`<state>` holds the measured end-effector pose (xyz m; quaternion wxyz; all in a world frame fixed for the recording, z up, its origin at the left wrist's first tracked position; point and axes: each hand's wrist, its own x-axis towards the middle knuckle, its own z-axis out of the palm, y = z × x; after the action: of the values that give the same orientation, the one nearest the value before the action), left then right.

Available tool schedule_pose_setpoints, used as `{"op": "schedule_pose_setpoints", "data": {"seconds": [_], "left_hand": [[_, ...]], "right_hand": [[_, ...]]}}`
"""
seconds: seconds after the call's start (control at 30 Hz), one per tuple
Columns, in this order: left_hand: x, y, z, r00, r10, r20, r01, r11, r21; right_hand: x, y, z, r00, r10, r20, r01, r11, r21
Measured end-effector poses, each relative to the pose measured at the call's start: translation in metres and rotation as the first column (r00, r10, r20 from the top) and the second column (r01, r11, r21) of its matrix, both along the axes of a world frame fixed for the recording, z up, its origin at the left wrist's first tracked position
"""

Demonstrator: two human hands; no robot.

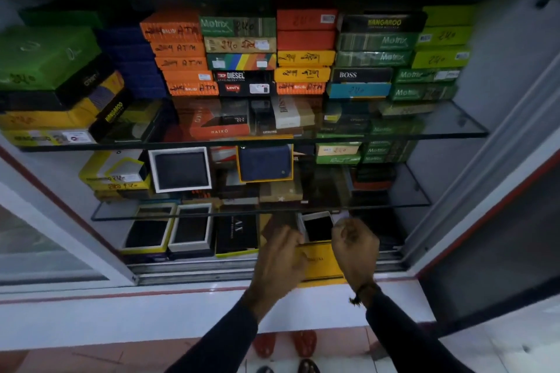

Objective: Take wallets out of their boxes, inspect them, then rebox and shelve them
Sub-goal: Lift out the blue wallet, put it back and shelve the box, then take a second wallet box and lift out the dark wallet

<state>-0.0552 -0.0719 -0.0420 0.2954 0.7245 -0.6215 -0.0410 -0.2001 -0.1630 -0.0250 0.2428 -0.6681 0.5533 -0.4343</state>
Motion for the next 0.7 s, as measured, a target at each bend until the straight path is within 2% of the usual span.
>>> {"op": "schedule_pose_setpoints", "data": {"seconds": [0.07,0.1,0.13,0.2,0.27,0.33,0.43,0.5,0.6,0.63,0.7], "left_hand": [[-0.019,-0.014,-0.019,0.985,-0.148,0.093,0.116,0.950,0.288],[-0.026,-0.023,-0.027,0.975,-0.187,0.124,0.124,0.910,0.397],[-0.031,-0.031,-0.034,0.965,-0.215,0.151,0.121,0.875,0.469],[-0.038,-0.046,-0.046,0.945,-0.265,0.194,0.119,0.828,0.549],[-0.041,-0.057,-0.049,0.940,-0.270,0.210,0.111,0.821,0.560],[-0.038,-0.060,-0.048,0.961,-0.234,0.144,0.126,0.840,0.527],[-0.025,-0.059,-0.037,0.982,-0.185,-0.027,0.177,0.871,0.459],[-0.013,-0.054,-0.023,0.975,-0.133,-0.179,0.195,0.899,0.393],[0.016,-0.037,-0.006,0.896,-0.104,-0.432,0.245,0.927,0.284],[0.027,-0.029,-0.006,0.848,-0.111,-0.518,0.275,0.928,0.252],[0.055,-0.007,-0.005,0.770,-0.036,-0.637,0.274,0.920,0.280]], "right_hand": [[-0.016,-0.001,-0.029,0.999,-0.012,-0.051,0.025,0.961,0.275],[-0.022,-0.003,-0.038,0.997,0.008,-0.074,0.027,0.892,0.450],[-0.025,-0.003,-0.047,0.999,0.022,-0.048,0.012,0.794,0.607],[-0.033,-0.003,-0.055,0.991,-0.036,0.131,-0.079,0.635,0.769],[-0.039,-0.005,-0.050,0.978,-0.023,0.207,-0.153,0.592,0.791],[-0.040,-0.008,-0.048,0.971,0.052,0.234,-0.223,0.553,0.803],[-0.038,-0.015,-0.052,0.965,0.049,0.258,-0.245,0.518,0.820],[-0.033,-0.016,-0.058,0.973,0.053,0.223,-0.213,0.561,0.800],[-0.033,-0.021,-0.072,0.997,0.073,0.019,-0.062,0.642,0.764],[-0.037,-0.023,-0.079,0.999,0.044,-0.017,-0.015,0.637,0.771],[-0.036,-0.029,-0.099,0.999,0.046,0.012,-0.038,0.629,0.776]]}}
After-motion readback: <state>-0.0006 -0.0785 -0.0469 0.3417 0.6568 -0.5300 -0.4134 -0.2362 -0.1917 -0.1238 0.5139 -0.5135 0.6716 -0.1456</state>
